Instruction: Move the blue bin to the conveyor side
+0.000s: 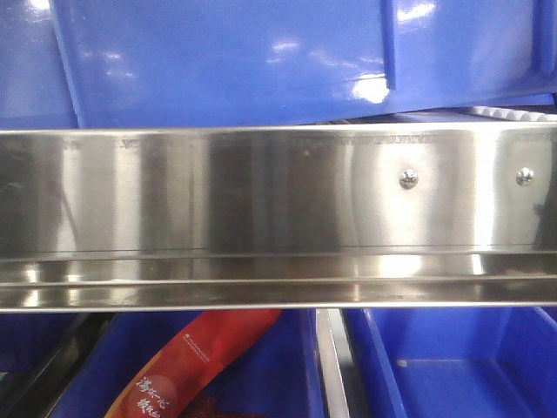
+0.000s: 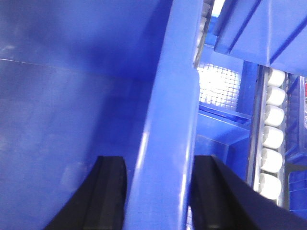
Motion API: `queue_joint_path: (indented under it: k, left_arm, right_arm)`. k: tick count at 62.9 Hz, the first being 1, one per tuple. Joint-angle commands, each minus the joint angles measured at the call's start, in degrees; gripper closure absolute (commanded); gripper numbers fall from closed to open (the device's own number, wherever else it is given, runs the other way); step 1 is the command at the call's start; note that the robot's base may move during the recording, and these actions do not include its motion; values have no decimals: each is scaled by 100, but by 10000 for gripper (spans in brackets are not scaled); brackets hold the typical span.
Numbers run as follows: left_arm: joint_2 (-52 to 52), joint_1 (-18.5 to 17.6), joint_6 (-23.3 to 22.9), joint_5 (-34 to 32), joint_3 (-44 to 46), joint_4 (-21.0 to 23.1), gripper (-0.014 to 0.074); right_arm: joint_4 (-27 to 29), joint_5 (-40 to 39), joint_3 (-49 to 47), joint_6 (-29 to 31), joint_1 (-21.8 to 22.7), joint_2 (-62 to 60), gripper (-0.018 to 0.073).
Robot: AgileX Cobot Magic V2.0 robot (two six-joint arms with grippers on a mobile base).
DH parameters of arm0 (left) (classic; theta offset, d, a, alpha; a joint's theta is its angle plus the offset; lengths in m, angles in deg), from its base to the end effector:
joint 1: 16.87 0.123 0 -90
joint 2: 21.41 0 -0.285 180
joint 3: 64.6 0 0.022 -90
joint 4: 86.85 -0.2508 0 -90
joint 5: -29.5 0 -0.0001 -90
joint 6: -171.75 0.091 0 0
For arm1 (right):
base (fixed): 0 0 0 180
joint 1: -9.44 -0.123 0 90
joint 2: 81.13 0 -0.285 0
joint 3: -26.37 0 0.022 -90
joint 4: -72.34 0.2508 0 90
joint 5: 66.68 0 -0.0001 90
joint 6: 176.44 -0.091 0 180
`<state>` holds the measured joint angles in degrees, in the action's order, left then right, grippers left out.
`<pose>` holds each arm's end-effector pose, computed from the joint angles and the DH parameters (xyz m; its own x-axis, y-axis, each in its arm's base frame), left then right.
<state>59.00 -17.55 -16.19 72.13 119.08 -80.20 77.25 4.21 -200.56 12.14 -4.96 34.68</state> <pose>0.2706 -0.0104 0.4387 -0.4930 -0.2158 -0.8429 -0.0300 0.9724 -0.2314 0.3940 0.1088 0.4212 -0.6971 -0.3038 -0.6494 -0.3860 0.9224 -0.0172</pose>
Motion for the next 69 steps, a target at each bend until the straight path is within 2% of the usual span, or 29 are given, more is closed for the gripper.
queue_joint_path:
  k: [1,8,13,51,69]
  left_arm:
    - [202,-24,-312,100,229,-148,212]
    - [422,-24,-756,342,337,-525,212]
    - [539,-24,-769,502,337,-664,212]
    - [1036,-24,-769,1089,337,-734,214]
    - [1044,-24,-769,1019,337,-757,216]
  right_arm:
    - [-25,-93,-19,-17,-12,-39,637]
    - [-25,-93,-19,-17,-12,-39,637]
    - [-25,-93,-19,-17,-12,-39,637]
    - [-10,-93,-19,-17,-12,-39,637]
    - [0,-93,-19,-17,-12,-39,637]
